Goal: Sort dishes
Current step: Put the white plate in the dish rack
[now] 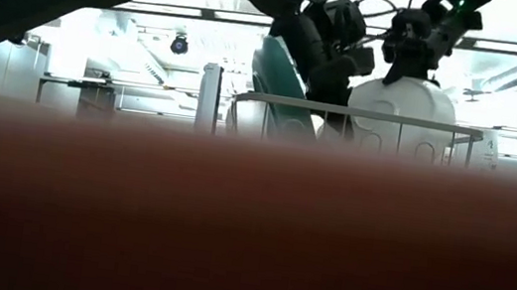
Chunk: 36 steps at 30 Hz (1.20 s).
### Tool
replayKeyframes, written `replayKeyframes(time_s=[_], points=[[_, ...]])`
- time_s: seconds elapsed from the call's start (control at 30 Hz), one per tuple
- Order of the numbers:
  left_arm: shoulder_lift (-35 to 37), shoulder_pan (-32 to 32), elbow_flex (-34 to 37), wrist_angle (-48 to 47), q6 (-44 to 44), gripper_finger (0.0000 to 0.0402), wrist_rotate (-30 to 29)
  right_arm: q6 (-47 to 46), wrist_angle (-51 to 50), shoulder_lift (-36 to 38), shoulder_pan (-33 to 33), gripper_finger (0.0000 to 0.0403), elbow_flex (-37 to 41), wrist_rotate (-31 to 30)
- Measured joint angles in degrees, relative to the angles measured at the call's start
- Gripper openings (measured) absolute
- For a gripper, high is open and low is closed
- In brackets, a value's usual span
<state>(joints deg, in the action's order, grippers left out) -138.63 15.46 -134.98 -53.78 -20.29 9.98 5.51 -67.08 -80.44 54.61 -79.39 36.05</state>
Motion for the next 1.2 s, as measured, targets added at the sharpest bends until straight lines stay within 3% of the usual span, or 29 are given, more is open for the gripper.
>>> replayKeyframes(time_s=[0.23, 0.4, 0.5, 0.83, 1.03, 1.2], points=[[0.0, -0.4, 0.0, -0.7, 1.6, 0.0000, -0.2, -2.7, 1.7, 6.0, 0.0, 0.0044, 0.0, 0.1], [2.2, -1.2, 0.0, 0.4, 1.5, 0.0000, -0.4, -5.5, 6.6, 11.4, 0.4, 0.0027, 0.1, -6.0], [4.1, -1.4, 0.0, 1.9, 1.4, 0.0000, -0.5, -5.9, 6.5, 14.2, 0.1, 0.0008, 0.1, -4.6], [9.5, -2.5, 0.0, 6.5, 3.4, 0.0000, -0.3, -7.4, 9.1, 17.5, 0.2, 0.0007, 2.9, -4.8], [14.0, -2.7, 0.0, 8.0, 5.1, 0.0000, 4.2, -10.9, 18.5, 23.3, 0.2, 0.0006, 5.0, -4.3], [17.5, -2.8, 0.0, 9.1, 6.0, 0.0000, 4.6, -19.9, 33.5, 29.8, -0.6, 0.0002, 14.7, -4.0]])
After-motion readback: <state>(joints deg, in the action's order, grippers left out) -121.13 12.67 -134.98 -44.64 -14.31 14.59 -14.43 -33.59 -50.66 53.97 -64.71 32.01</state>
